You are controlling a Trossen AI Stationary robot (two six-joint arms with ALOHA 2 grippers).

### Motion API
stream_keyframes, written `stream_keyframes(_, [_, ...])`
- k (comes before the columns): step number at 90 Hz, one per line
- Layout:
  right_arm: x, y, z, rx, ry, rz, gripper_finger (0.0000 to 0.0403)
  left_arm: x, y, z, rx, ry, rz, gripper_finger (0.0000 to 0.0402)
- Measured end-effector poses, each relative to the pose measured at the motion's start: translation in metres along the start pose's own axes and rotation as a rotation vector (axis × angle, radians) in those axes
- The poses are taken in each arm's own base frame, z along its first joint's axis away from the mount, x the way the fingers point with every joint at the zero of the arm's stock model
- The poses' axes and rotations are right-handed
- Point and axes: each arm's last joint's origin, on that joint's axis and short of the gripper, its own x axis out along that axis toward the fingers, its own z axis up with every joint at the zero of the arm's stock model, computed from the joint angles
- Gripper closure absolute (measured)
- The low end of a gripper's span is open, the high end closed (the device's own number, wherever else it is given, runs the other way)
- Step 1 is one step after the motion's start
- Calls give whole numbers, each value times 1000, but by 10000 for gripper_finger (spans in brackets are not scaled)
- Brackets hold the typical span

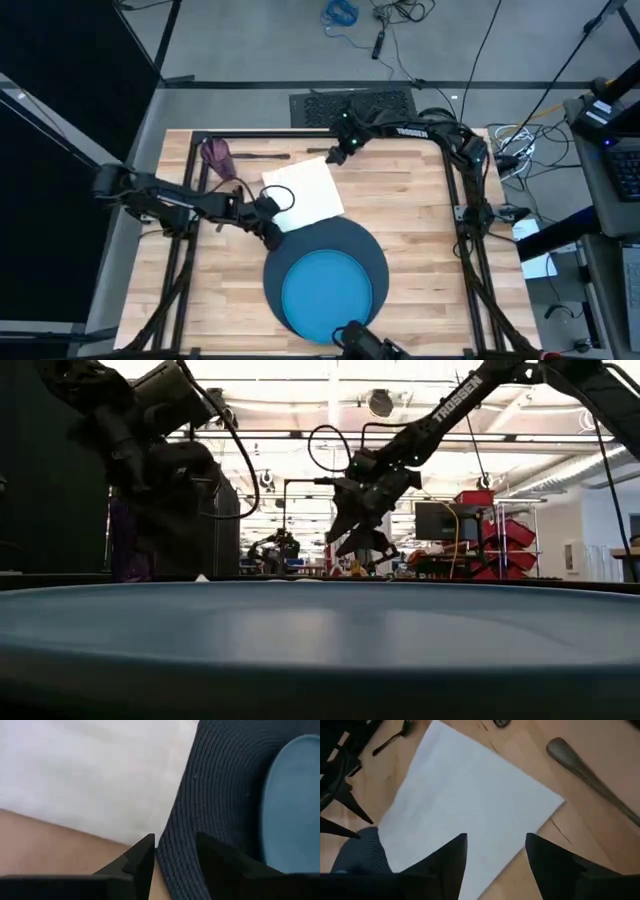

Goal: Set table place
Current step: Fold the white table napkin

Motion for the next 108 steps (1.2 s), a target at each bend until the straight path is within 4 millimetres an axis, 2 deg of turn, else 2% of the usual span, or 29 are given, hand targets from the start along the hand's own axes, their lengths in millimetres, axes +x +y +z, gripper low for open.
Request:
stream_keyframes(19, [7, -6, -1, 59, 3, -4, 215, 8, -1, -6, 17, 26, 22, 272])
stream_keyframes(49, [28, -21, -11, 122, 50, -29, 215, 9, -2, -8, 27, 20, 39, 272])
stream_keyframes(69, [30, -19, -12, 137, 58, -37, 215, 9, -2, -8, 27, 20, 39, 272])
stream_keyframes(94, [49, -15, -20, 141, 102, -45, 216, 9, -2, -8, 29, 19, 40, 272])
stream_keyframes(108, [50, -14, -20, 124, 103, -49, 216, 9, -3, -8, 34, 19, 40, 272])
